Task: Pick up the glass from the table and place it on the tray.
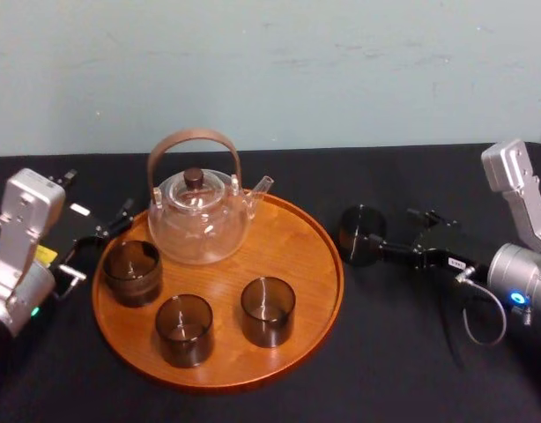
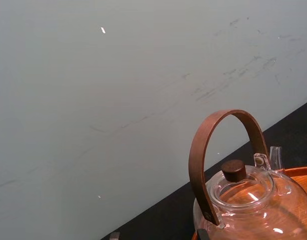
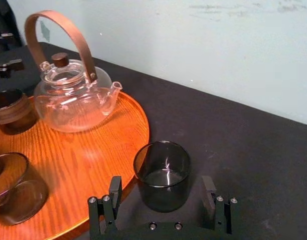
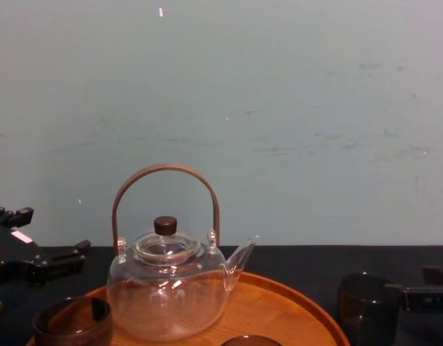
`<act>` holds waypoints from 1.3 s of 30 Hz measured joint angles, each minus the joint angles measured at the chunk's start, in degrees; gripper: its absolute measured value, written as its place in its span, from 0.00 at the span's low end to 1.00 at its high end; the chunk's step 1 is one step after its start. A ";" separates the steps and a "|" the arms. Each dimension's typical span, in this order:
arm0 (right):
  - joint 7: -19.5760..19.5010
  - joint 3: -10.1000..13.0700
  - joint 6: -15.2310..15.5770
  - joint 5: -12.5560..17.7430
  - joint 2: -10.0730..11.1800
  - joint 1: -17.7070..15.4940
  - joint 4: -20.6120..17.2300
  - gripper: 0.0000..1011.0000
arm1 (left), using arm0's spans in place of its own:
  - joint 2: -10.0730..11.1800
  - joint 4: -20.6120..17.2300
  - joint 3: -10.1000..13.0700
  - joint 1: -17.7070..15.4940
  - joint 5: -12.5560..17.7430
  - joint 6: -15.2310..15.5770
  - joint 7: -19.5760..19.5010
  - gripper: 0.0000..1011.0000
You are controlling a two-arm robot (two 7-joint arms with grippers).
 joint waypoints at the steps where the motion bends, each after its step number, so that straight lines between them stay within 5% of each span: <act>1: 0.00 -0.02 0.13 0.00 -0.13 0.17 0.24 0.99 | 0.00 0.00 0.00 0.00 0.00 0.00 0.00 0.99; 39: 1.02 -3.01 3.01 -2.87 -5.14 7.29 9.90 0.99 | 0.00 0.00 0.00 0.00 0.00 0.00 0.00 0.99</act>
